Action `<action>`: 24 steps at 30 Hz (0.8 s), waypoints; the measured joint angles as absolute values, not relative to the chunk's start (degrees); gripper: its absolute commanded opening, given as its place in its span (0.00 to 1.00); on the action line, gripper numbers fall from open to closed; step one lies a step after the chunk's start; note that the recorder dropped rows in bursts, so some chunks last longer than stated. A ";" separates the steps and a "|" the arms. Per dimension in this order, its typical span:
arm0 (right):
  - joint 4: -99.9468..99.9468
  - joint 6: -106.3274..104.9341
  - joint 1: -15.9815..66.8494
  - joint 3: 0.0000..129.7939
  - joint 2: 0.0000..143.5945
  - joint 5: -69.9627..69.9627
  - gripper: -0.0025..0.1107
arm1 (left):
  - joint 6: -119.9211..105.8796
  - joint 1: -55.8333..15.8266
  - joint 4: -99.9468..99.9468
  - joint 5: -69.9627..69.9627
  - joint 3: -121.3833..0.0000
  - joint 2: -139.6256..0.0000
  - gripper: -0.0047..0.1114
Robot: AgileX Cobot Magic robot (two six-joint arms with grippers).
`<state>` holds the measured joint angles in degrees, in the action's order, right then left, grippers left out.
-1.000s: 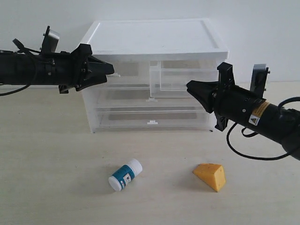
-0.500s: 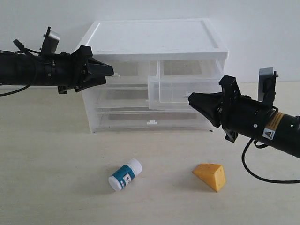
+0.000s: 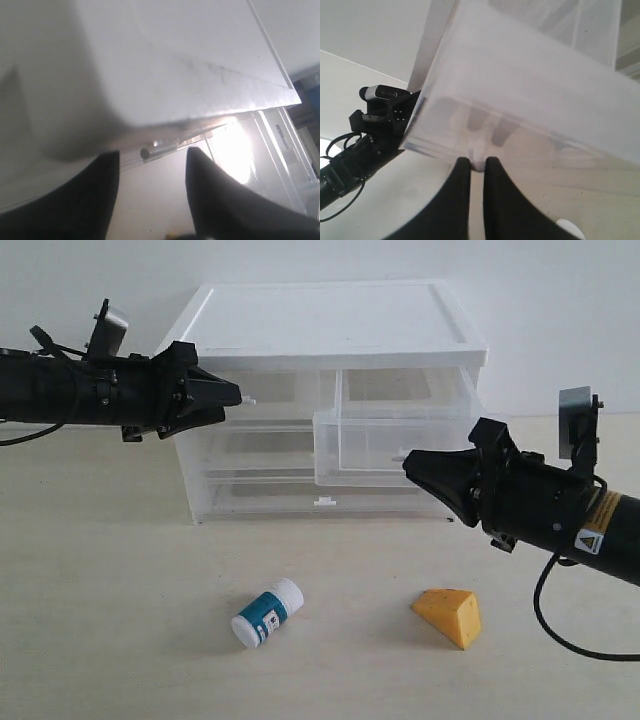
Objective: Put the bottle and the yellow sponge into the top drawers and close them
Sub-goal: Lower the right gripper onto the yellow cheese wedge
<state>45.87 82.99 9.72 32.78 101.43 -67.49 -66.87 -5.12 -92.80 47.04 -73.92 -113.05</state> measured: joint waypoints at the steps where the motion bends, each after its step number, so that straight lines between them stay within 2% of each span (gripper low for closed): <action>1: 46.15 82.62 9.72 32.78 101.30 -67.16 0.02 | -66.87 -5.12 -92.70 47.04 -73.92 -113.05 0.40; 8: 47.46 79.04 9.72 32.78 100.93 -64.32 0.04 | -66.87 -5.12 -92.34 46.91 -73.92 -113.05 0.40; 9: 47.74 78.01 9.72 32.78 100.93 -63.28 0.08 | -66.87 -5.12 -92.34 46.91 -73.92 -113.05 0.40; 12: 47.87 76.02 9.72 32.78 100.93 -62.80 0.43 | -66.67 -5.12 -92.34 46.82 -73.92 -113.05 0.40; 13: 47.75 76.02 9.72 32.78 100.93 -63.06 0.46 | -66.67 -5.12 -92.34 46.82 -73.92 -113.05 0.40; 18: 50.51 76.64 9.72 32.78 100.55 -61.26 0.47 | -66.67 -5.12 -92.22 46.82 -73.92 -113.05 0.40; 24: 64.35 78.64 9.72 32.69 92.91 -52.30 0.47 | -66.67 -5.12 -92.10 46.82 -73.92 -113.05 0.40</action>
<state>64.35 78.64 9.72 32.69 92.91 -52.30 -66.67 -5.12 -92.10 46.82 -73.92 -113.05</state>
